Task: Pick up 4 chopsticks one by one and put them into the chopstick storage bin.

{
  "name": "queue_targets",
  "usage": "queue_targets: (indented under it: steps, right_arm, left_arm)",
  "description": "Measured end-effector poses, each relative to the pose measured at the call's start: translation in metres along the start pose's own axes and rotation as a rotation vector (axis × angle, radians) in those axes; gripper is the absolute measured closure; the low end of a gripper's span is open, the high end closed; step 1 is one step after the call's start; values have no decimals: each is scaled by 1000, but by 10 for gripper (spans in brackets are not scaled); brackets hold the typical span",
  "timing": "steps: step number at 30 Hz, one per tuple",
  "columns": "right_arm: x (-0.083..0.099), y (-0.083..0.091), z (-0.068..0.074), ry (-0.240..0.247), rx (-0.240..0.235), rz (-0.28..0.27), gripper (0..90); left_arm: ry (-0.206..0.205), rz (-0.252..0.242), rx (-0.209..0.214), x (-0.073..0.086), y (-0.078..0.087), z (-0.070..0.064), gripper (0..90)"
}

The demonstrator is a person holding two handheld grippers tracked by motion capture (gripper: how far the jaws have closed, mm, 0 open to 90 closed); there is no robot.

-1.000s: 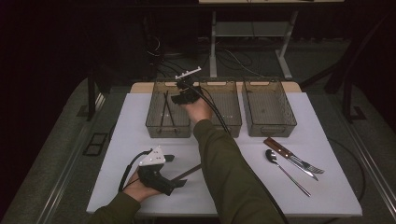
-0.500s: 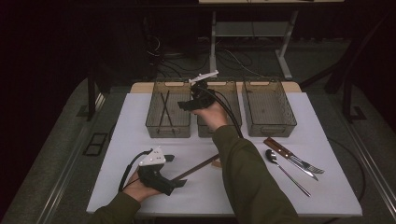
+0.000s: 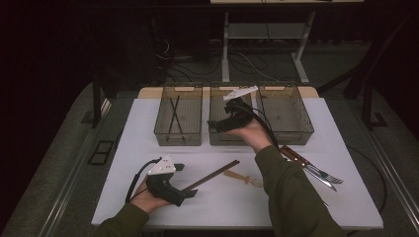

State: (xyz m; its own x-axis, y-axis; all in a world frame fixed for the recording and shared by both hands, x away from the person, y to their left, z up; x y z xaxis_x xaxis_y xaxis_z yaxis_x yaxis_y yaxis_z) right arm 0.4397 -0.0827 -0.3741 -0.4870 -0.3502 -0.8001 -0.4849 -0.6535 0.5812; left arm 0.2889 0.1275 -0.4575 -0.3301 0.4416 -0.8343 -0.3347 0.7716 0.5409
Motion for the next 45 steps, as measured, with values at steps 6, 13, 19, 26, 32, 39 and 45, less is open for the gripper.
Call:
queue_targets:
  steps: [6,13,19,26,32,39,45]
  right_arm:
    - [19,19,-4,12,-17,-9,102]
    - [41,37,-6,28,-5,-18,4]
    - [61,55,-3,14,3,-21,4]
    - [90,73,-2,0,33,-34,4]
    - [117,90,-6,-14,69,-65,4]
    - [144,113,-14,-40,87,-100,4]
    - [166,127,-19,-80,107,-113,4]
  left_arm:
    - [2,3,1,0,-1,0,0]
    - [3,3,-2,0,-1,0,0]
    - [3,8,-5,1,-1,0,0]
    - [-1,9,-7,1,-1,1,0]
    - [4,8,-8,1,0,0,0]
    - [-1,6,-13,0,0,0,0]
    - [2,7,-24,0,1,1,0]
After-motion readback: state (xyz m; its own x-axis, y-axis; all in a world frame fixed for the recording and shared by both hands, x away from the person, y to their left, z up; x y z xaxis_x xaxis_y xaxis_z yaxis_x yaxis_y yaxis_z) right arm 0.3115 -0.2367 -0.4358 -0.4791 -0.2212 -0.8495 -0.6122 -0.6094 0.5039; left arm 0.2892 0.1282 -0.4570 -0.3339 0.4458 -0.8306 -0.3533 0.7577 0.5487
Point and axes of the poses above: each handheld gripper's, and its own axes: y roughly backward along the jaws, x roughly out of its underside, z roughly to its left, the point moved 4 cm from there along -y, roughly forward along the jaws, and after that the axes turned 2 degrees about -y, right-handed, at the moved point
